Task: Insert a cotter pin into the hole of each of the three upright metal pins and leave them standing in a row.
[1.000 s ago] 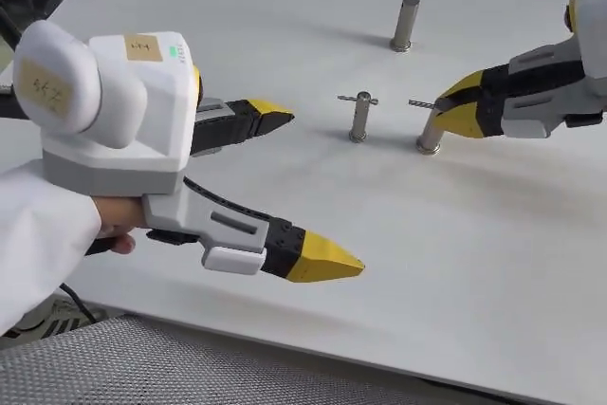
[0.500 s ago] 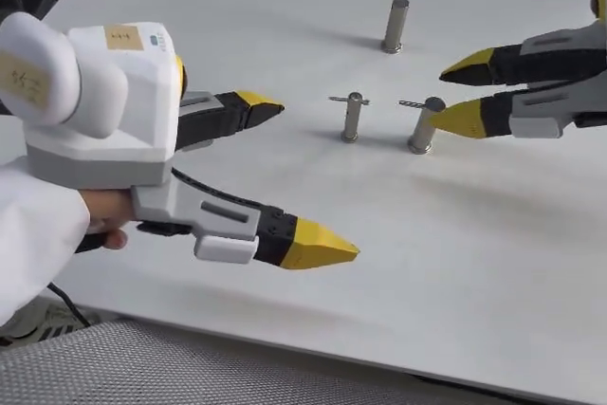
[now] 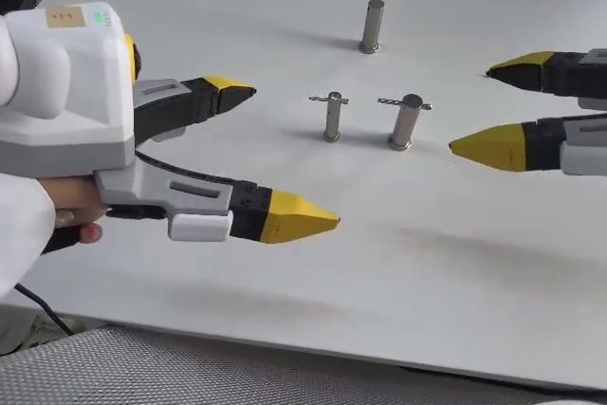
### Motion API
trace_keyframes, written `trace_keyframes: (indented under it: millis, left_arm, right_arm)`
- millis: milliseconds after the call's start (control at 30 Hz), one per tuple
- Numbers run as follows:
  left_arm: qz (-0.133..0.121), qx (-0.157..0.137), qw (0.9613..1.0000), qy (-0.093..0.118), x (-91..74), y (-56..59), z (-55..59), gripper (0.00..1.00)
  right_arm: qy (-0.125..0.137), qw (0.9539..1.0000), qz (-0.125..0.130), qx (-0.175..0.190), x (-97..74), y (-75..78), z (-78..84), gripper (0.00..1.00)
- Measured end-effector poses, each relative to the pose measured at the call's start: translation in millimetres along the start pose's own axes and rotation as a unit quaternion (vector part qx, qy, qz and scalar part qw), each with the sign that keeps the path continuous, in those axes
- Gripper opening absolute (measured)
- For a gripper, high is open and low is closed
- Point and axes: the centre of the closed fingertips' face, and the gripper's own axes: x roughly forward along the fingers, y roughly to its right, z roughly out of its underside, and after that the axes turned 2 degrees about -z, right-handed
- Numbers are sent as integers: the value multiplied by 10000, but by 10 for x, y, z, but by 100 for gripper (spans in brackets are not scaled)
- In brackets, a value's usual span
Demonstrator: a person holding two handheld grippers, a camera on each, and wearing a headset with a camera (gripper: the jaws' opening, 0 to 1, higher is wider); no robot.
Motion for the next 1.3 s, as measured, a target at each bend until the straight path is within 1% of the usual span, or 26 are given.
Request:
trace_keyframes:
  millis: [33,67,133,200,233,267,300,333,400,467,500,567,633,767,867,933,1000,1033,1100,1133,1167,1200,1233,1267,1300]
  left_arm:
    - [-2,0,10000,14,1,10,-9,99]
    - [-8,-9,10000,29,7,26,-20,99]
    - [-21,-29,10000,60,-11,3,-22,99]
    - [-39,-37,10000,79,6,55,-44,99]
    - [-48,-45,9999,85,5,60,-47,99]
    - [-52,-47,9999,90,3,58,-48,99]
    - [-55,-46,9999,86,18,95,-58,99]
    - [-52,-60,9999,81,28,119,-64,99]
    - [-58,-71,9999,68,33,127,-68,99]
    - [-63,-77,9999,52,36,130,-72,99]
    - [-64,-77,9999,53,32,119,-71,99]
    - [-69,-106,9999,57,24,84,-75,99]
    - [-71,-128,9999,70,25,63,-85,99]
    - [-111,-65,9998,131,56,40,-165,99]
    - [-118,-17,9997,205,76,-48,-257,99]
    - [-152,38,9995,265,114,-91,-343,99]
    - [-167,78,9993,334,146,-143,-420,99]
    - [-158,90,9990,418,189,-239,-470,99]
    - [-134,110,9984,539,251,-328,-590,99]
    - [-119,123,9984,541,264,-342,-614,99]
    - [-87,182,9982,567,311,-406,-688,99]
    - [-96,225,9980,590,342,-445,-736,99]
    - [-142,314,9973,642,386,-519,-825,99]
    - [-157,338,9971,664,417,-560,-872,99]
    - [-177,360,9967,708,467,-625,-945,99]
  right_arm:
    - [-108,9999,61,-6,-22,-27,48,69]
    - [-161,9998,92,-25,-27,-47,73,70]
    - [-221,9996,138,67,-42,-96,120,74]
    - [-252,9994,171,153,-53,-133,152,79]
    - [-264,9993,186,173,-55,-138,161,82]
    - [-334,9989,228,228,-63,-161,205,83]
    - [-366,9985,292,286,-65,-156,226,85]
    - [-371,9974,452,424,-74,-107,256,89]
    - [-371,9971,432,505,-83,-118,275,91]
    - [-397,9959,546,609,-95,-97,300,95]
    - [-439,9948,664,631,-108,-68,320,99]
    - [-488,9937,826,580,-136,-23,337,98]
    - [-500,9928,882,630,-135,-43,333,98]
    - [-482,9928,875,655,-152,-74,333,98]
    - [-502,9929,852,665,-158,-112,355,98]
    - [-496,9929,859,659,-158,-122,364,98]
    - [-528,9929,954,482,-169,-105,366,96]
    - [-541,9929,958,452,-168,-110,366,97]
    - [-520,9928,974,469,-170,-93,369,96]
    - [-485,9929,971,486,-167,-100,357,96]
    - [-467,9928,989,480,-170,-98,348,96]
    - [-455,9927,1023,454,-175,-92,342,96]
    - [-447,9925,1046,446,-181,-86,338,96]
    - [-418,9922,1086,440,-185,-77,329,96]
    - [-399,9921,1101,441,-189,-71,322,96]
